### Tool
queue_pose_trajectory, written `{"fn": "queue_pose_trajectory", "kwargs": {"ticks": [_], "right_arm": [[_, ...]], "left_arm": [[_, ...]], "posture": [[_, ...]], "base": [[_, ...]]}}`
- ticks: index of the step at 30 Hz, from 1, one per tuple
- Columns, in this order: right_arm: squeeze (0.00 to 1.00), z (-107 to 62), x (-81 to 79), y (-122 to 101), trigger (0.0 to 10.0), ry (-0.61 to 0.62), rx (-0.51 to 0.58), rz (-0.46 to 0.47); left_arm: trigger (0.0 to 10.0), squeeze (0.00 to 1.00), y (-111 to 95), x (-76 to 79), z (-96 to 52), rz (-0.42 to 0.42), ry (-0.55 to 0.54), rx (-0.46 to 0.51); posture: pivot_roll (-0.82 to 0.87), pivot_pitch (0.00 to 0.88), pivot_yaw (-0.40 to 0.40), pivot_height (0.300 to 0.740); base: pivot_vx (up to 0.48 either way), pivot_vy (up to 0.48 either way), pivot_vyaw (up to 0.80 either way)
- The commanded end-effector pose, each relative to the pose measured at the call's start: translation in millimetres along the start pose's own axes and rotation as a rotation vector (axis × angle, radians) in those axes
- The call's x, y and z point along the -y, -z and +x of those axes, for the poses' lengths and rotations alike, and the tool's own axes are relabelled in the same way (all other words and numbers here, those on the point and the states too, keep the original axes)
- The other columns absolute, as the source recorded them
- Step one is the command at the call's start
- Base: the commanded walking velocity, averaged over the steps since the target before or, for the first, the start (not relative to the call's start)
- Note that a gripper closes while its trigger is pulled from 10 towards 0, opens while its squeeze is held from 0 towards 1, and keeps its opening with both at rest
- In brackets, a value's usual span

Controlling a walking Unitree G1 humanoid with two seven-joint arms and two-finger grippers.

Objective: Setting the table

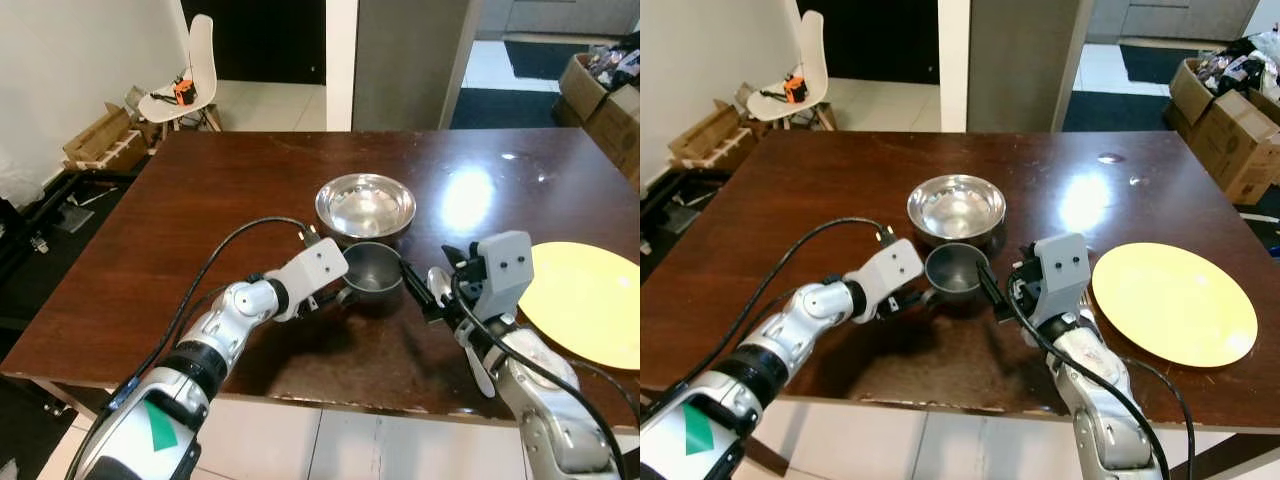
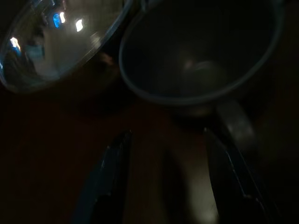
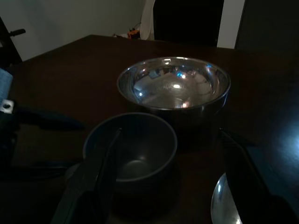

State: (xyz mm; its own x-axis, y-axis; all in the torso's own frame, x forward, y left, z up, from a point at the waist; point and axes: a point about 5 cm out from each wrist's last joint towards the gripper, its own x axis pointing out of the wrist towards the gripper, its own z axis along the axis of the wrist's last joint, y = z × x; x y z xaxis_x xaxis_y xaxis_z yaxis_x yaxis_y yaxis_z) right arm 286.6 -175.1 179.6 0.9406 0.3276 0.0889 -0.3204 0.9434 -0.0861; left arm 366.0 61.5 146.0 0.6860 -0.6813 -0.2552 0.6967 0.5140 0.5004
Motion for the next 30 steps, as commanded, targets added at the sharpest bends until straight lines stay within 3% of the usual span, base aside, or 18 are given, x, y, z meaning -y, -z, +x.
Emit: {"fn": "queue_pose_trajectory", "kwargs": {"ticks": [1,4,16,22,30], "right_arm": [[0.0,-3.2,2.1,9,10.0,0.012,-0.032,0.007],[0.0,-8.6,11.3,17,10.0,0.064,-0.06,0.002],[0.0,-12.9,21.1,18,10.0,0.1,-0.063,-0.009],[0.0,-13.8,25.4,18,10.0,0.119,-0.06,-0.016],[0.0,-15.4,30.8,15,10.0,0.138,-0.052,-0.028]], "left_arm": [[10.0,0.0,4,6.7,-3.4,-0.011,0.036,-0.006],[10.0,0.0,-7,22.3,-3.3,-0.021,0.076,0.039],[10.0,0.0,-27,41.4,-7.3,-0.02,0.086,0.086],[10.0,0.0,-42,66.1,-10.4,-0.052,0.146,0.12],[10.0,0.0,-47,71.4,-11.6,-0.092,0.16,0.124]], "posture": [[-0.06,0.032,0.15,0.74],[-0.06,0.027,0.149,0.74],[-0.05,0.028,0.154,0.74],[-0.05,0.029,0.156,0.74],[-0.06,0.027,0.159,0.74]], "base": [[0.0,0.0,0.0],[0.0,0.0,0.0],[0.0,0.0,0.0],[0.0,0.0,0.0],[0.0,0.0,0.0]]}}
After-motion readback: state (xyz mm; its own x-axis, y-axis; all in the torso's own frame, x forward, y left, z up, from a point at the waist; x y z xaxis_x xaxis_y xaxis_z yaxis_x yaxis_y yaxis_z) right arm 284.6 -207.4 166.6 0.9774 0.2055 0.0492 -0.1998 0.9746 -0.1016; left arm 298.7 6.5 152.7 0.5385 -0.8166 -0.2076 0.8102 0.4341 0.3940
